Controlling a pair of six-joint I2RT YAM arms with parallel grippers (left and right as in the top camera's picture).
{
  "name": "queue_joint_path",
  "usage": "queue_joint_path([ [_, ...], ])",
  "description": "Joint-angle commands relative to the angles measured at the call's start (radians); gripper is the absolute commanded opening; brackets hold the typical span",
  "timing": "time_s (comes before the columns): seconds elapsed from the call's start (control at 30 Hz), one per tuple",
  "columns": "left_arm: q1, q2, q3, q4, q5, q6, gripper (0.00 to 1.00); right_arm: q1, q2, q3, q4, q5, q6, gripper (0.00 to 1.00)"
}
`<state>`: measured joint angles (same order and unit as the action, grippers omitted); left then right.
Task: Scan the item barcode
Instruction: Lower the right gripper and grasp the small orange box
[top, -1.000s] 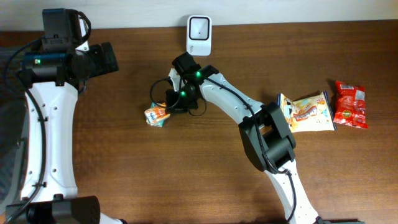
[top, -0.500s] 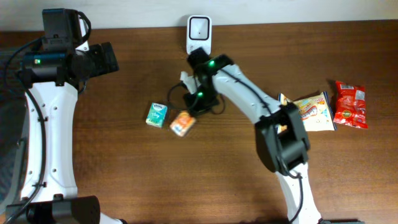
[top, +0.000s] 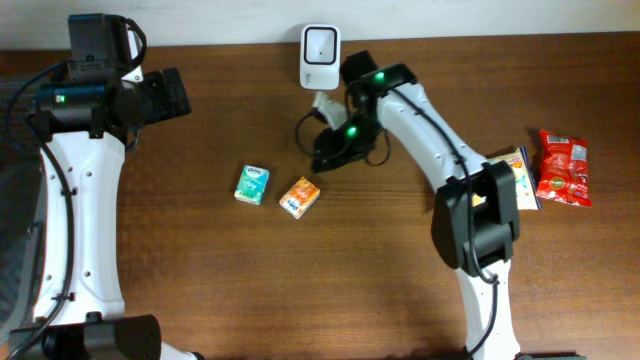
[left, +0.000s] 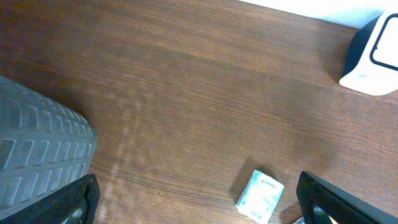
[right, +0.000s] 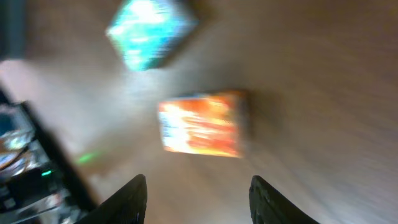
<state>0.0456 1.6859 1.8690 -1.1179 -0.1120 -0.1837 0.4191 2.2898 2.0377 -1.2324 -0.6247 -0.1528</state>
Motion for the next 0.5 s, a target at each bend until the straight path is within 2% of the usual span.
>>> queue_joint_path([
  [0.0, 0.001, 0.002, -0.004, 0.001, 0.000, 0.005, 0.99, 0.132, -0.003, 0.014, 0.026, -0.081, 0.059, 0.52],
  [0.17, 0.001, 0.002, -0.004, 0.001, 0.000, 0.005, 0.99, 0.281, 0.035, 0.006, 0.089, 0.128, 0.262, 0.50],
  [0.33, 0.001, 0.002, -0.004, 0.001, 0.000, 0.005, 0.99, 0.334, 0.064, -0.010, 0.077, 0.287, 0.355, 0.50],
  [0.47, 0.001, 0.002, -0.004, 0.001, 0.000, 0.005, 0.99, 0.325, 0.074, -0.054, 0.080, 0.302, 0.372, 0.47],
])
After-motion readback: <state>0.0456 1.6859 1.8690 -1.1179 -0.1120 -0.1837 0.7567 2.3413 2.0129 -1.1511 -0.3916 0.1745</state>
